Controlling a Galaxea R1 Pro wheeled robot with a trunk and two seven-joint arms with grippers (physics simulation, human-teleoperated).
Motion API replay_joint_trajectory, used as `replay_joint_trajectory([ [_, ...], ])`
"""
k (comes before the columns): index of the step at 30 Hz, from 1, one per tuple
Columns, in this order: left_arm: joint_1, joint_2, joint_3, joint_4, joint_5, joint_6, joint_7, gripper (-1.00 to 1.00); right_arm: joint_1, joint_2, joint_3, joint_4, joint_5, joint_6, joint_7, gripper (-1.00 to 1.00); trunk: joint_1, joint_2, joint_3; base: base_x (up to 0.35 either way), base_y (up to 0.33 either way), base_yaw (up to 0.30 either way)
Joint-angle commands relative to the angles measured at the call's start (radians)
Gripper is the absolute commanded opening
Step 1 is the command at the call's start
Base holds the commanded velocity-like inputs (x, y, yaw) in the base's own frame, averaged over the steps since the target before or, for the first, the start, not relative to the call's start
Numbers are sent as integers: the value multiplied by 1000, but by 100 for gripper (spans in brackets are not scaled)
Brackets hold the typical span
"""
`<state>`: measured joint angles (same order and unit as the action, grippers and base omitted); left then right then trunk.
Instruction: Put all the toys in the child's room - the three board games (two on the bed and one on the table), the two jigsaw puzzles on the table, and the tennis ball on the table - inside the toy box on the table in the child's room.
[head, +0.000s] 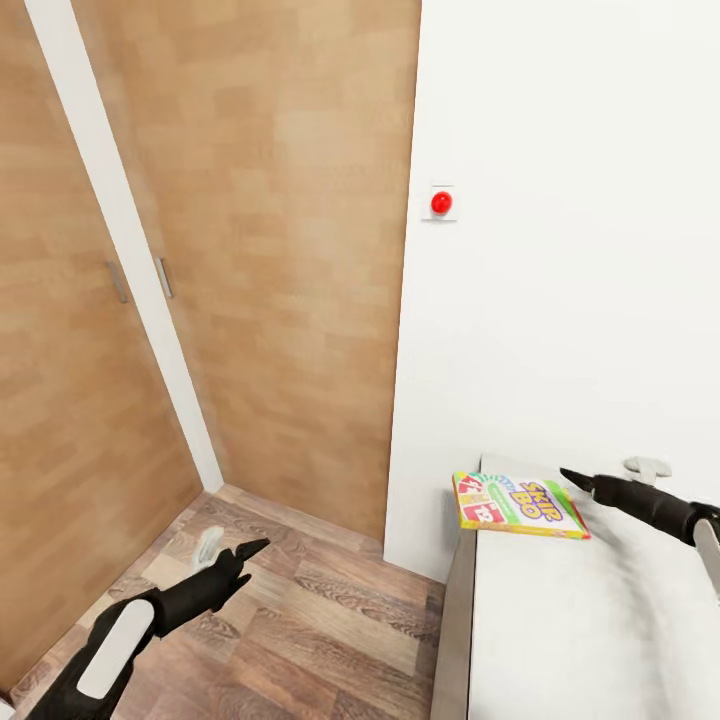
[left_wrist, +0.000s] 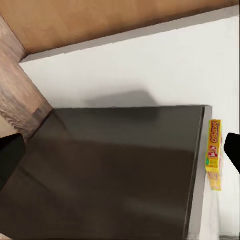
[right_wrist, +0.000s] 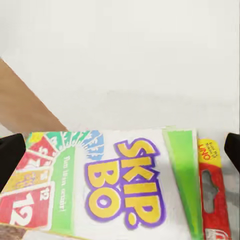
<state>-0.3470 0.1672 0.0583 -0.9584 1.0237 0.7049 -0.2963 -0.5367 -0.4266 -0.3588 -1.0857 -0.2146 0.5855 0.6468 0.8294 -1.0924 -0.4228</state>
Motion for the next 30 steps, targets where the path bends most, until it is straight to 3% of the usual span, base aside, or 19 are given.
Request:
replay_joint_trajectory([
  [1,-2,8,-34,-21,0,-1,-20,100,196,42,-54,-388,-6,109,5,100,0,-1,-1,0,0,20],
  [2,-2,6,-37,-17,-1,-3,-20,100,225,47,-68,-438,-6,119,3,100,0,-1,-1,0,0,28],
  [3,-1,3,-43,12,-2,-25,-27,100,273,63,-171,-521,-6,147,1,100,0,-1,-1,0,0,-238],
  [10,-1,4,-41,22,0,-35,-30,100,277,63,-189,-529,-6,154,3,100,0,-1,-2,0,119,-282],
  [14,-7,7,-35,57,6,-35,-29,100,277,58,-228,-530,-7,158,4,100,0,-1,-3,0,318,-298],
  [16,-40,5,-35,96,5,-35,-30,100,276,57,-230,-530,-7,158,4,100,0,-1,-4,29,336,-298],
  [17,-84,2,-38,144,4,-35,-31,100,276,57,-230,-530,-7,158,4,100,0,-1,-4,86,336,-298],
  [20,-219,-35,-54,320,0,-39,-71,100,274,54,-233,-530,-8,161,5,100,0,-1,-5,128,334,-298],
  [22,-255,-49,-79,366,-9,-49,-114,100,273,53,-244,-530,-8,171,5,100,0,-1,-6,135,330,-298],
  [27,-283,-63,-120,403,-24,-86,-163,100,274,54,-262,-530,-8,187,5,100,0,-1,-8,116,217,-297],
  [30,-290,-91,-132,410,-27,-100,-174,100,276,55,-266,-530,-8,190,5,100,0,-1,-9,37,65,-296],
])
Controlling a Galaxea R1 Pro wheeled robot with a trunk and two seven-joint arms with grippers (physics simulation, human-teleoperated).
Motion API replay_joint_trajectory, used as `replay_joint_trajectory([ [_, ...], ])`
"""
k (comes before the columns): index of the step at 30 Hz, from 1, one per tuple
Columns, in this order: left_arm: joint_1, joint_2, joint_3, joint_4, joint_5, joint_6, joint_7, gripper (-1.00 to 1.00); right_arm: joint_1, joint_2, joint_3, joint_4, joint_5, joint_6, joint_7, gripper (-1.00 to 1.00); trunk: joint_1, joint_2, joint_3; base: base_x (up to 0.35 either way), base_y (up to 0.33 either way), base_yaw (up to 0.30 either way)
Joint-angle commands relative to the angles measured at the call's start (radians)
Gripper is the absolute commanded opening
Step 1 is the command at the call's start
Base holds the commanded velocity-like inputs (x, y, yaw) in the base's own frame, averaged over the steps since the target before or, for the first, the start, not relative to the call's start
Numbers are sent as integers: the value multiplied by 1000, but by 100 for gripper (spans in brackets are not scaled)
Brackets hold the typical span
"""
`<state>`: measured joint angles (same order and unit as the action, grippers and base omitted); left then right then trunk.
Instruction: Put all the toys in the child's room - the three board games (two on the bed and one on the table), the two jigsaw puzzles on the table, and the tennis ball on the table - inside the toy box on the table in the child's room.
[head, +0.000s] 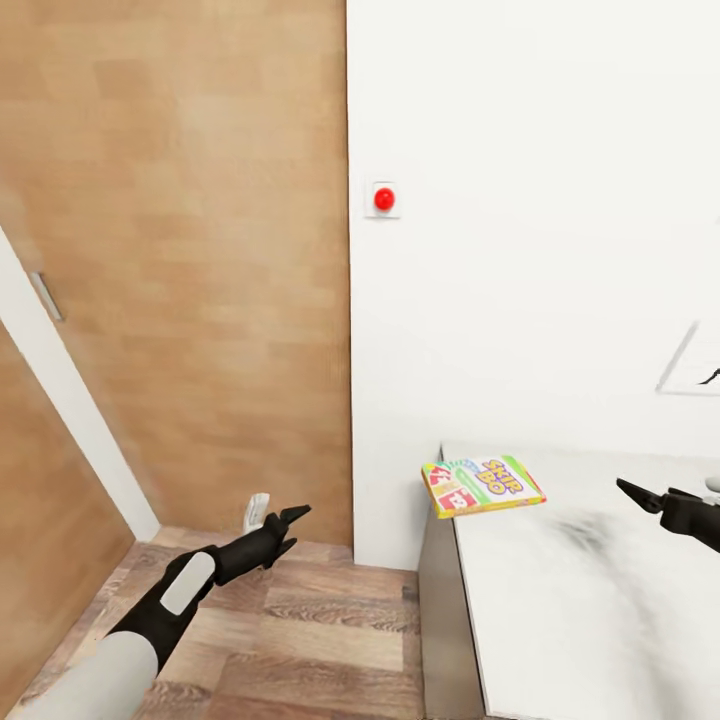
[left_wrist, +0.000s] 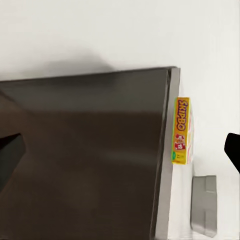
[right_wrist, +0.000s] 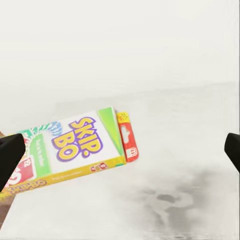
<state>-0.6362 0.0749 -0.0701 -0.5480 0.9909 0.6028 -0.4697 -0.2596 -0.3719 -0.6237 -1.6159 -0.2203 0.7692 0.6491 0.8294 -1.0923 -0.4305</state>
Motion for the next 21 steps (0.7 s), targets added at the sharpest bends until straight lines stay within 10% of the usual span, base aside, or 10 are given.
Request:
replay_joint_trajectory([
  [1,-2,-15,-7,2,4,-5,-4,100,-1,0,-2,0,-2,7,3,100,0,-1,-1,19,33,-295],
  [12,-6,-48,-9,85,6,-234,-19,100,0,0,-6,-1,-2,9,24,100,0,-1,-5,5,9,-295],
  [21,7,-22,-2,139,13,-203,-199,100,2,-1,-24,0,-2,9,65,100,0,-1,-8,0,0,-291],
])
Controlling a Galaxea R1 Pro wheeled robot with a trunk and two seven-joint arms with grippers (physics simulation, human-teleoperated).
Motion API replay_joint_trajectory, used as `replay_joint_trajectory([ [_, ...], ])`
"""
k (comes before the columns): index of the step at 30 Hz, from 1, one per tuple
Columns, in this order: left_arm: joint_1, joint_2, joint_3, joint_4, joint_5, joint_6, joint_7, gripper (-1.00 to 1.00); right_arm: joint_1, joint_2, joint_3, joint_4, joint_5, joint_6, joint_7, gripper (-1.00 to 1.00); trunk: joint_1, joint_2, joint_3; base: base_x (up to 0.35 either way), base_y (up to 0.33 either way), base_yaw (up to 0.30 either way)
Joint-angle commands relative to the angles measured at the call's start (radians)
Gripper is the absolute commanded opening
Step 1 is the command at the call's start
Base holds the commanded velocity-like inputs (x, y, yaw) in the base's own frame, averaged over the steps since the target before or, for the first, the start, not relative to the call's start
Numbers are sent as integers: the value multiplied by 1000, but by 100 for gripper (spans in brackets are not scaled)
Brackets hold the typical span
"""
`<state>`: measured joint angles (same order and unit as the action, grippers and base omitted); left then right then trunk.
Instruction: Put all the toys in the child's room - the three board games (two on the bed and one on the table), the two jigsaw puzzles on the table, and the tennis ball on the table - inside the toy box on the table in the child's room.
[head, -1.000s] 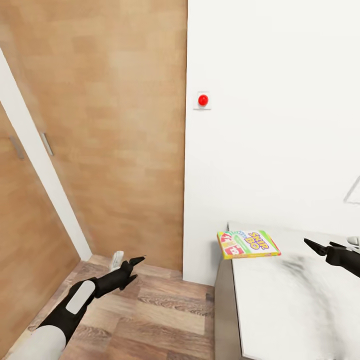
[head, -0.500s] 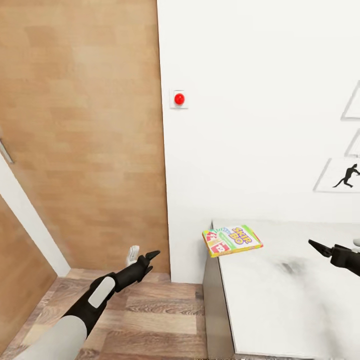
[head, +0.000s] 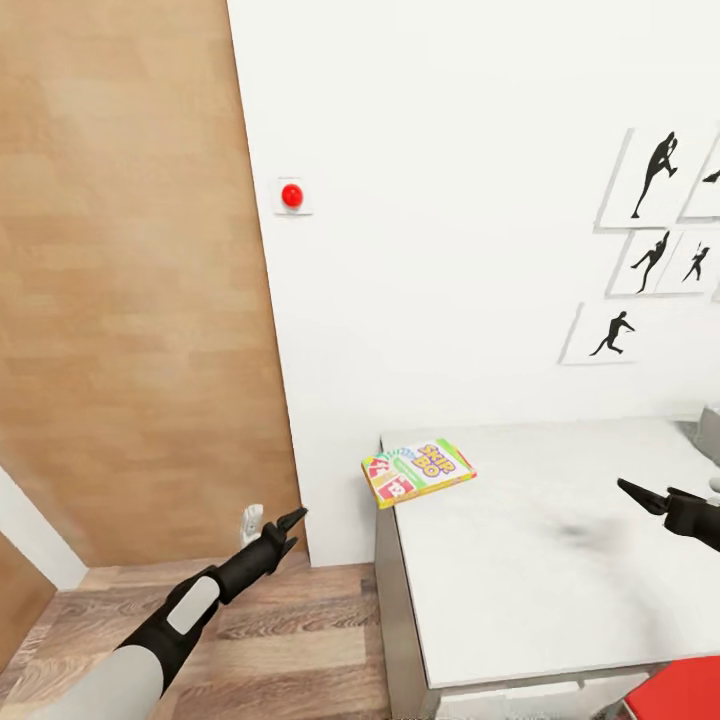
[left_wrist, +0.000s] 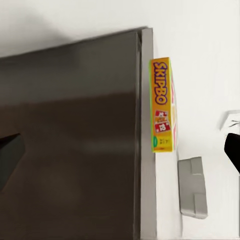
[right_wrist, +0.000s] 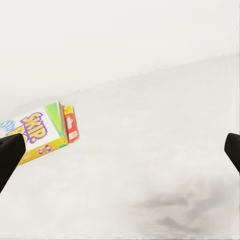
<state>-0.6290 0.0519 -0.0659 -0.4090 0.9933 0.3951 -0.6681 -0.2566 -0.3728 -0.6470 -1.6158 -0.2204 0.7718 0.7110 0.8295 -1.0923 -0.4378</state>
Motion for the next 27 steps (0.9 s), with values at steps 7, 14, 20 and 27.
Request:
replay_joint_trajectory([
  [7,11,11,-4,6,11,7,-41,100,-1,1,-2,0,-2,4,5,100,0,-1,-4,0,39,-290],
  [14,12,18,-3,7,13,11,-43,100,-1,0,-3,0,-2,4,5,100,0,-1,-6,0,269,-289],
  [20,12,18,-5,7,7,6,-41,100,-1,0,-3,0,-2,4,5,100,0,-1,-9,50,269,-287],
  [27,-20,17,-7,8,4,13,-29,100,-1,1,-3,0,-2,3,5,100,0,-1,-12,8,28,-287],
])
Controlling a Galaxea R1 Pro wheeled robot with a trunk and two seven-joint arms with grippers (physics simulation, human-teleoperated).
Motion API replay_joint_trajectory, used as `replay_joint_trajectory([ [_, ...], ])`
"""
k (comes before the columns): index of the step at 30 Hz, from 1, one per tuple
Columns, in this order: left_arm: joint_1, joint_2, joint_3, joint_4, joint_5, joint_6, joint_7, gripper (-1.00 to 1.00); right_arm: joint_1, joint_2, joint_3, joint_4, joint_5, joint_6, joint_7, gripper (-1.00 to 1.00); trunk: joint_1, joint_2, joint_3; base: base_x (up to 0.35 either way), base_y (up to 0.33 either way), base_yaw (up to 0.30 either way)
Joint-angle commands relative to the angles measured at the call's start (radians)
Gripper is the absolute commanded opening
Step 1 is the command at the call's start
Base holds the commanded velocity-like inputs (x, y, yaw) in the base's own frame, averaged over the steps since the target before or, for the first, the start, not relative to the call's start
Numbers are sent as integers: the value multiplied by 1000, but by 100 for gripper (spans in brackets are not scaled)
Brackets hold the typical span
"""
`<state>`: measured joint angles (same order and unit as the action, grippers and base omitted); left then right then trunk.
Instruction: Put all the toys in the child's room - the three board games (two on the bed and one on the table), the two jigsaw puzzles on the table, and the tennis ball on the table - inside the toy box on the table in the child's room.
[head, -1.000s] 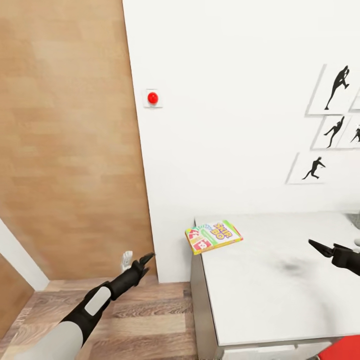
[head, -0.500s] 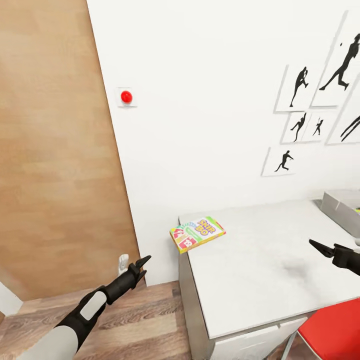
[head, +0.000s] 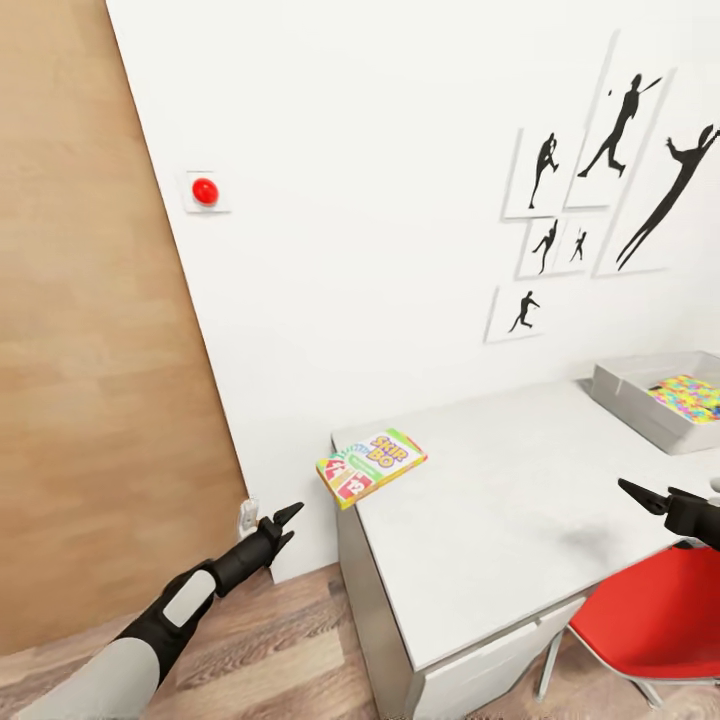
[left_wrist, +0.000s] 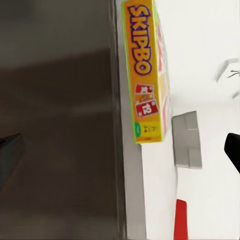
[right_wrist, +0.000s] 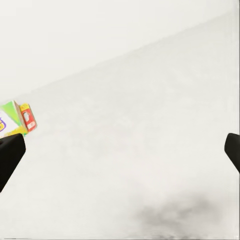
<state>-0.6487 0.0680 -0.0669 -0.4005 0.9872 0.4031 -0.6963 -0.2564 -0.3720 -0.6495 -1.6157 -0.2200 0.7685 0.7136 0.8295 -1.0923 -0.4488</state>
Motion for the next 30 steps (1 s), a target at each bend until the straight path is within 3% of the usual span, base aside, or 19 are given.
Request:
replay_joint_trajectory([
  [1,-10,0,-9,0,8,6,4,100,-1,0,-1,0,-2,5,3,100,0,-1,-2,1,3,-287],
  [5,-17,3,-11,-1,8,9,0,100,-1,1,-1,0,-2,3,3,100,0,-1,-3,0,1,-249],
  [13,-13,4,-8,-4,9,6,0,100,-1,0,-1,0,-2,2,3,100,0,-1,-4,12,0,-43],
  [21,-12,4,-10,-4,7,8,4,100,-1,-1,-2,0,-2,0,3,100,0,-1,-4,253,19,-3],
  [30,-20,2,-11,-2,10,12,5,100,-1,-1,-3,0,-2,-1,4,100,0,-1,-4,37,7,-132],
])
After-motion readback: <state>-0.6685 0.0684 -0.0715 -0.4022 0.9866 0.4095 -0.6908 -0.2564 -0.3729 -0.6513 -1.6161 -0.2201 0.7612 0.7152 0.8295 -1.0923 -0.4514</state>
